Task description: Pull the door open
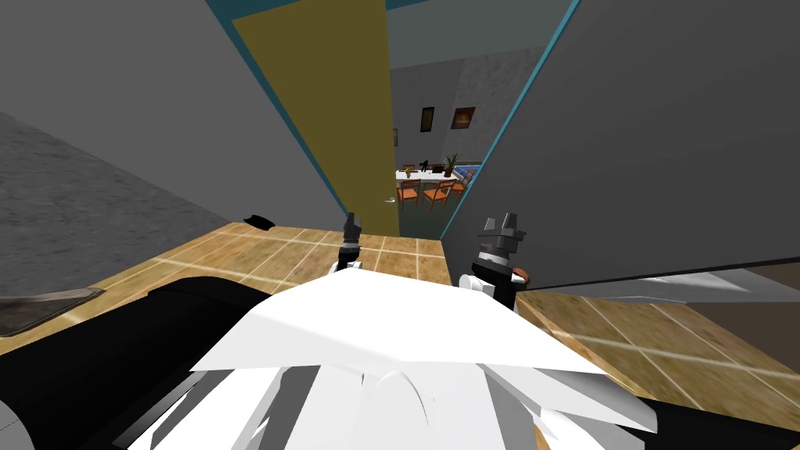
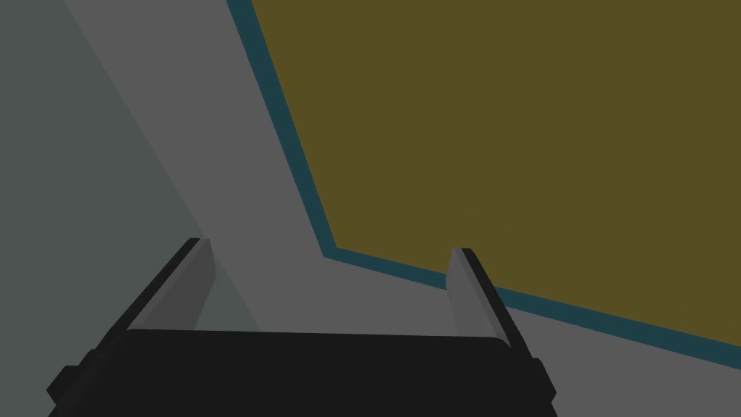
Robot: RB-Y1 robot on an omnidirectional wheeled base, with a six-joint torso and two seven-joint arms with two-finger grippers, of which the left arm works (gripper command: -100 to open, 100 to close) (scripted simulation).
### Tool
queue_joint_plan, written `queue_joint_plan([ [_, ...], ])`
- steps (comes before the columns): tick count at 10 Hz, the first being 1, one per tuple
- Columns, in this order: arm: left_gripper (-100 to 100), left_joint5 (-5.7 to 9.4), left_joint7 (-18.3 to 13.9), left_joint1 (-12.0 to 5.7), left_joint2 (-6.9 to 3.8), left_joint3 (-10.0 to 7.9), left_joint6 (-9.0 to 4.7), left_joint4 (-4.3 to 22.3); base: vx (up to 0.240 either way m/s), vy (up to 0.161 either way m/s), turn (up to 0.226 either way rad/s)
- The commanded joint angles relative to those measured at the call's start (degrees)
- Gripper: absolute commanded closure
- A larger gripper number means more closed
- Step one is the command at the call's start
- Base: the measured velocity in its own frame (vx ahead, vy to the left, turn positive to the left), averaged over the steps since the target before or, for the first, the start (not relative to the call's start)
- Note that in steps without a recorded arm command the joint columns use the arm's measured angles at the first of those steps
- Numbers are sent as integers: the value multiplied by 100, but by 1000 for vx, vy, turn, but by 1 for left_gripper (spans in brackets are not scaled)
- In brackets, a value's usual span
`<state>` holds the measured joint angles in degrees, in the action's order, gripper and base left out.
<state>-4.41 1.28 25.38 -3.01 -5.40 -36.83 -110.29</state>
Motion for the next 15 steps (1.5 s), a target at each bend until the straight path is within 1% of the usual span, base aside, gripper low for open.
queue_joint_plan([
  [1,-100,29,-52,-44,-43,-12,-12,185,97,0,-50],
  [8,-100,158,-247,-296,-215,-73,-160,1180,101,0,-48],
  [9,-100,158,-247,-296,-215,-73,-160,1180,61,5,-16],
  [15,-100,274,-422,-523,-347,-129,-293,2076,91,6,-46],
])
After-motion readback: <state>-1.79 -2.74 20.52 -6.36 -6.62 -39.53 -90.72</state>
